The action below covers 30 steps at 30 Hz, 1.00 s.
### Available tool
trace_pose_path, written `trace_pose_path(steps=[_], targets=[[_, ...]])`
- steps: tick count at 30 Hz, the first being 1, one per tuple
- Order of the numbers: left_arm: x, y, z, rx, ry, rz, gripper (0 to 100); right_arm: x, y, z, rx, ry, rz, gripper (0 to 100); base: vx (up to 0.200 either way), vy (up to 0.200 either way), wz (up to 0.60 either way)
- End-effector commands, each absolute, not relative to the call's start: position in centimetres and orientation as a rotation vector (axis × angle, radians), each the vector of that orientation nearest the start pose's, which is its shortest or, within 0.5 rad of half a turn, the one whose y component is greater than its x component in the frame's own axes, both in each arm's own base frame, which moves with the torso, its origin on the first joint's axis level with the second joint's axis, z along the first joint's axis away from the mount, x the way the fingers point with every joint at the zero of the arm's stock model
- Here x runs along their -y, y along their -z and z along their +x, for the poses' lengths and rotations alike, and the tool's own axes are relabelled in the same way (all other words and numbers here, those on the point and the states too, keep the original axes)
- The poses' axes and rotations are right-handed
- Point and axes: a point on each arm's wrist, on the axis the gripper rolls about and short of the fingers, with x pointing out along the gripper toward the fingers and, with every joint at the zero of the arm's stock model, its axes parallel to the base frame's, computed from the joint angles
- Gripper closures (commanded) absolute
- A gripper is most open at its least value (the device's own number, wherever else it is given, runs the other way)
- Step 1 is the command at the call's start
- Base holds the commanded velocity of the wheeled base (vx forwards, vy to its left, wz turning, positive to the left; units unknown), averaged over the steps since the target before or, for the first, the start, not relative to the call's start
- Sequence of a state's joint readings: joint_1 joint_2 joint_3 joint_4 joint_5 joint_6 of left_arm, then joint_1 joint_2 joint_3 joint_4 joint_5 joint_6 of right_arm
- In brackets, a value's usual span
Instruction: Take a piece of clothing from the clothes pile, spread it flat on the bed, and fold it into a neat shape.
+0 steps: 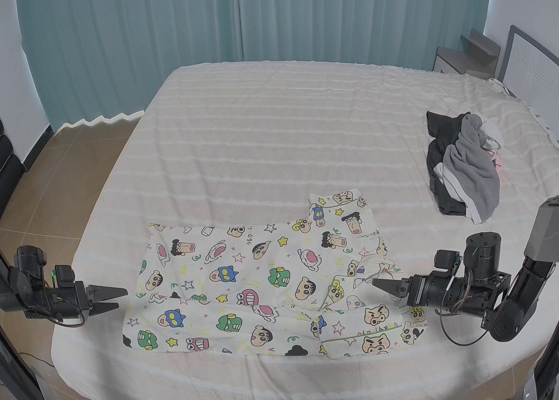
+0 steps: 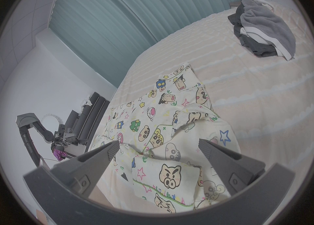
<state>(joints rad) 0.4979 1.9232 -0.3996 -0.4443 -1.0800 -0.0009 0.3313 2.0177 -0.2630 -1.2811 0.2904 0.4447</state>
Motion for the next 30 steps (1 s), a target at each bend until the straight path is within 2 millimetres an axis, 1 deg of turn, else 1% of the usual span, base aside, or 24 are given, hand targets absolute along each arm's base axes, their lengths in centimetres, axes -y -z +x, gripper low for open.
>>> trace_pose_path(steps=[1, 9, 11, 12, 14, 17, 18, 20, 21, 25, 26, 27, 30], targets=[[-9.3, -3.2, 21.2, -0.765, 0.524, -0.771, 0, -9.2, -3.9, 24.6, -0.608, -0.495, 0.412, 0, 0.000, 0.000, 0.00], [-9.3, -3.2, 21.3, -0.751, 0.528, -0.753, 0, -9.2, -4.0, 24.7, -0.598, -0.495, 0.413, 0, 0.000, 0.000, 0.00], [-9.5, -3.4, 21.6, -0.736, 0.529, -0.735, 0, -9.2, -4.1, 24.8, -0.594, -0.491, 0.413, 0, 0.000, 0.000, 0.00], [-9.6, -3.7, 22.1, -0.718, 0.532, -0.713, 0, -9.1, -4.2, 24.8, -0.588, -0.488, 0.414, 0, 0.000, 0.000, 0.00], [-9.9, -4.3, 23.7, -0.688, 0.535, -0.655, 0, -9.0, -4.5, 24.8, -0.579, -0.488, 0.419, 0, 0.000, 0.000, 0.00], [-10.1, -5.3, 26.4, -0.681, 0.456, -0.562, 0, -9.1, -4.7, 24.7, -0.575, -0.492, 0.419, 0, 0.000, 0.000, 0.00], [-9.8, -5.6, 28.2, -0.685, 0.405, -0.522, 0, -9.2, -4.7, 24.7, -0.574, -0.494, 0.419, 0, 0.000, 0.000, 0.00], [-9.7, -5.7, 28.6, -0.686, 0.396, -0.515, 0, -9.2, -4.7, 24.7, -0.574, -0.494, 0.419, 0, 0.000, 0.000, 0.00], [-8.7, -6.1, 32.1, -0.678, 0.327, -0.472, 0, -9.2, -4.7, 24.7, -0.572, -0.487, 0.417, 0, 0.000, 0.000, 0.00], [-7.1, -5.1, 36.7, -0.675, 0.285, -0.402, 0, -9.2, -4.4, 24.7, -0.584, -0.485, 0.416, 0, 0.000, 0.000, 0.00], [-7.0, -5.0, 37.0, -0.677, 0.285, -0.398, 0, -9.2, -4.4, 24.7, -0.586, -0.484, 0.416, 0, 0.000, 0.000, 0.00], [-6.4, -4.5, 38.1, -0.694, 0.294, -0.401, 0, -9.1, -4.3, 24.6, -0.590, -0.483, 0.416, 0, 0.000, 0.000, 0.00], [-5.0, -4.0, 39.9, -0.758, 0.320, -0.422, 0, -9.2, -4.3, 24.6, -0.594, -0.482, 0.416, 0, 0.000, 0.000, 0.00]])
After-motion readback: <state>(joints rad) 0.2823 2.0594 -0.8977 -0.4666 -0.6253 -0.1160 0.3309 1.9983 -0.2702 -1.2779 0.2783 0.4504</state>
